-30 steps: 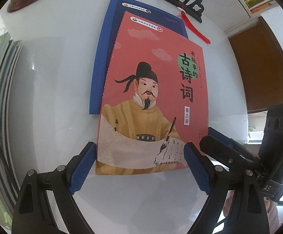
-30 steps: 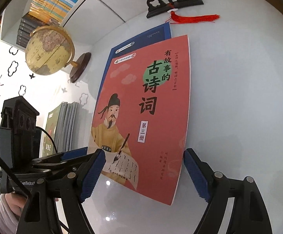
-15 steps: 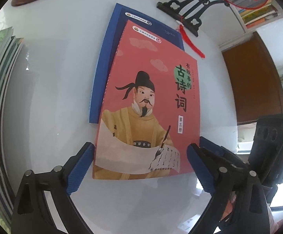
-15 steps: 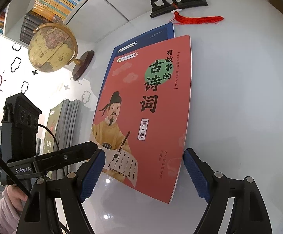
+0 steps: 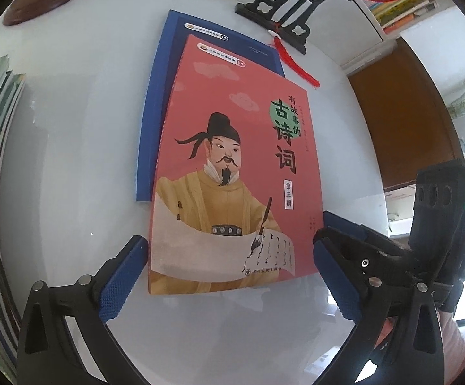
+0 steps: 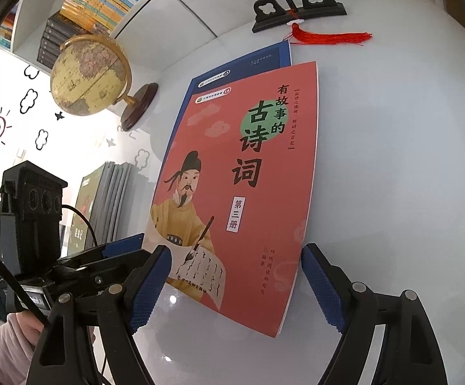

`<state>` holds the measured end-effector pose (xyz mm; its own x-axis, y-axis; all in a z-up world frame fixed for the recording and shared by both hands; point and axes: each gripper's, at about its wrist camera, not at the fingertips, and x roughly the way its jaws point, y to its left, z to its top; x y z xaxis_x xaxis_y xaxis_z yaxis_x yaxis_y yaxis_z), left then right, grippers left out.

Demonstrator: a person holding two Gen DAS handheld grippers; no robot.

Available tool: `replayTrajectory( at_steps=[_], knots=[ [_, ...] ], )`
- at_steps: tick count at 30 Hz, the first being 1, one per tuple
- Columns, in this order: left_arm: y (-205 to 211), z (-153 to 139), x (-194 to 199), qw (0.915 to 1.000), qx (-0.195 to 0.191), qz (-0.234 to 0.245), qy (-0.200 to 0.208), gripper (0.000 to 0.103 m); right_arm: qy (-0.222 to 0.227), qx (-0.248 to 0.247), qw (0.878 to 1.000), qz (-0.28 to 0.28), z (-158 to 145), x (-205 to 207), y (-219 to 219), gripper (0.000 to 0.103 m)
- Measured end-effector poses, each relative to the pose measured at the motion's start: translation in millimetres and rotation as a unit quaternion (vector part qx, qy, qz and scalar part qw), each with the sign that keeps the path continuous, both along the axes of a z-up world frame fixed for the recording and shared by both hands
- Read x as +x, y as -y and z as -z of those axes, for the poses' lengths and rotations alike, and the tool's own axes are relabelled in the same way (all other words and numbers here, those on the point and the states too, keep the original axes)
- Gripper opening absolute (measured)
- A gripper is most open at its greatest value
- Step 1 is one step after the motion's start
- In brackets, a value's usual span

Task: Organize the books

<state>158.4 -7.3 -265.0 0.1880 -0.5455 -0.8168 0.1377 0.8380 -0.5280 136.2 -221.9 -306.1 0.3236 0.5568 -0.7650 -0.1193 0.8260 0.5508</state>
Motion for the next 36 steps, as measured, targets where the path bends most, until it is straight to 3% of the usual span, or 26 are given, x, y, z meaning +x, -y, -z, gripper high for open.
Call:
replayTrajectory(
  at_steps=[9,13,17,18,20,22,24,25,27,30,32,34,36],
  knots=[
    [-11,1,4,0.9989,-0.040,-0.026,0.002,0.102,0.001,0.005,1.000,0.006,1,-4,3,0.082],
    [-20,2,22,0.9965,-0.041,-0.069,-0.021,0.102,-0.001,0.010,1.000,0.021,0,-1,11,0.082],
    [-12,2,37,0.9960,-0.036,-0.080,-0.017,0.101,0.002,0.020,0.999,0.038,0,16,15,0.082],
    [-8,1,38,0.9966,-0.020,-0.078,-0.013,0.097,0.003,0.020,0.999,0.039,0,20,14,0.082],
    [2,-2,35,0.9968,0.032,-0.073,-0.003,0.079,0.007,0.027,0.999,0.032,0,28,10,0.082],
    [4,-3,29,0.9957,0.065,-0.066,-0.002,0.059,0.009,0.014,1.000,0.021,-1,30,3,0.066],
    [-1,-2,22,0.9953,0.071,-0.064,-0.010,0.048,-0.001,-0.033,0.999,0.018,-4,29,-2,0.047],
    [-7,-1,16,0.9956,0.066,-0.064,-0.017,0.043,-0.009,-0.040,0.999,0.017,-5,27,1,0.045],
    [-16,-1,5,0.9959,0.059,-0.065,-0.021,0.034,-0.010,-0.001,1.000,0.019,-7,20,15,0.034],
    [-20,-7,-9,0.9969,0.051,-0.057,-0.017,0.033,-0.003,0.079,0.997,0.002,-15,6,31,0.030],
    [-15,-12,-21,0.9969,0.068,-0.038,-0.010,0.033,0.014,0.135,0.990,-0.034,-27,-8,32,0.030],
    [-10,-13,-34,0.9972,0.071,-0.019,-0.007,0.033,0.018,0.131,0.990,-0.057,-33,-19,28,0.030],
    [-13,-12,-42,0.9980,0.057,-0.023,-0.015,0.033,0.009,0.086,0.995,-0.051,-29,-24,24,0.030]
  ],
)
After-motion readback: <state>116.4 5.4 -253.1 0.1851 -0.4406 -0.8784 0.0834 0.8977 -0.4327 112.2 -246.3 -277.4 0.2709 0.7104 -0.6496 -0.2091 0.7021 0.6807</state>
